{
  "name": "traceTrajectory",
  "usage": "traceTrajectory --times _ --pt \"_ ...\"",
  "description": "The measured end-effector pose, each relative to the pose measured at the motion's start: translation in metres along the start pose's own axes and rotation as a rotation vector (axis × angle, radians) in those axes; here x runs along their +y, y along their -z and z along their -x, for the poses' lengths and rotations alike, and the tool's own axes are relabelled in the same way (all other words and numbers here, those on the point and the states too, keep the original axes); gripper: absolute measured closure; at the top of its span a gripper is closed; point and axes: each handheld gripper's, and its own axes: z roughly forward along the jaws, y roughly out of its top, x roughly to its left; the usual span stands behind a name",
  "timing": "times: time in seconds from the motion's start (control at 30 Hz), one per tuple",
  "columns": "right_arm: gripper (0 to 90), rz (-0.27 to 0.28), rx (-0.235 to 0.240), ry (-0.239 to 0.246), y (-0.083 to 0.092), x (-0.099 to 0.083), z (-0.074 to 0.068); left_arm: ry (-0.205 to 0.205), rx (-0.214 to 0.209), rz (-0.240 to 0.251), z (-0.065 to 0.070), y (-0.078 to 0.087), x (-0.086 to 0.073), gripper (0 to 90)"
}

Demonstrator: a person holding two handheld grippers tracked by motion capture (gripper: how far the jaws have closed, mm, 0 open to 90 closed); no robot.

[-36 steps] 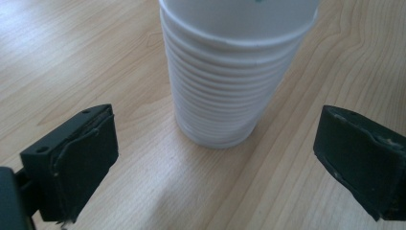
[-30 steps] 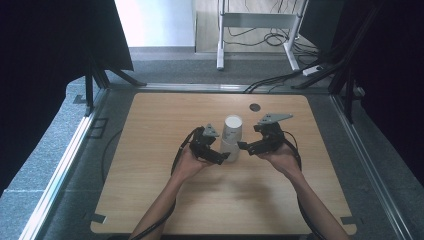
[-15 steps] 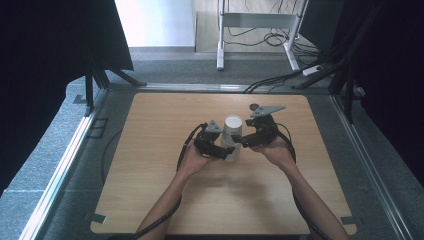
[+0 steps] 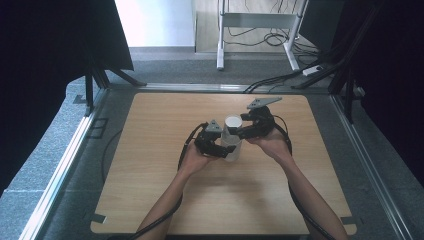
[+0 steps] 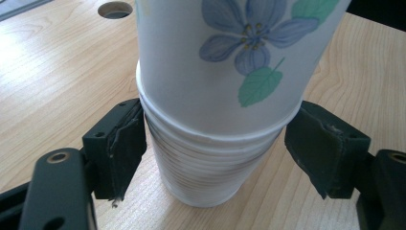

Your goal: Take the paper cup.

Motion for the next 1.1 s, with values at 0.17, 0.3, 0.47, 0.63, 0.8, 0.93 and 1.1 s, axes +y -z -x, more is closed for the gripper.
traceTrajectory --times 0.17,0.3,0.47,0.63,0.8,0.93,1.1 --pt "28.0 -0.010 0.005 0.021 0.000 0.008 -0.001 -0.009 0.008 -0.007 0.001 0.000 0.001 23.3" --pt "34.9 -0.041 0.007 0.046 0.001 0.013 -0.004 -0.014 0.010 -0.014 0.001 0.001 0.001 23.6" --pt "36.8 -0.064 -0.011 0.070 0.004 0.018 -0.007 -0.017 0.014 -0.014 0.001 0.001 0.001 23.7" --pt "37.2 -0.054 -0.013 0.070 0.009 0.022 -0.006 -0.026 0.021 -0.028 0.002 0.001 0.001 24.1" --pt "37.3 -0.048 -0.010 0.078 0.017 0.029 -0.006 -0.024 0.018 -0.031 0.001 0.001 0.001 24.1" --pt "37.4 -0.040 -0.007 0.076 0.023 0.034 -0.006 -0.024 0.019 -0.036 0.002 0.001 0.001 23.3" --pt "37.4 -0.028 -0.004 0.075 0.031 0.041 -0.007 -0.030 0.015 -0.053 0.004 0.000 0.000 14.3"
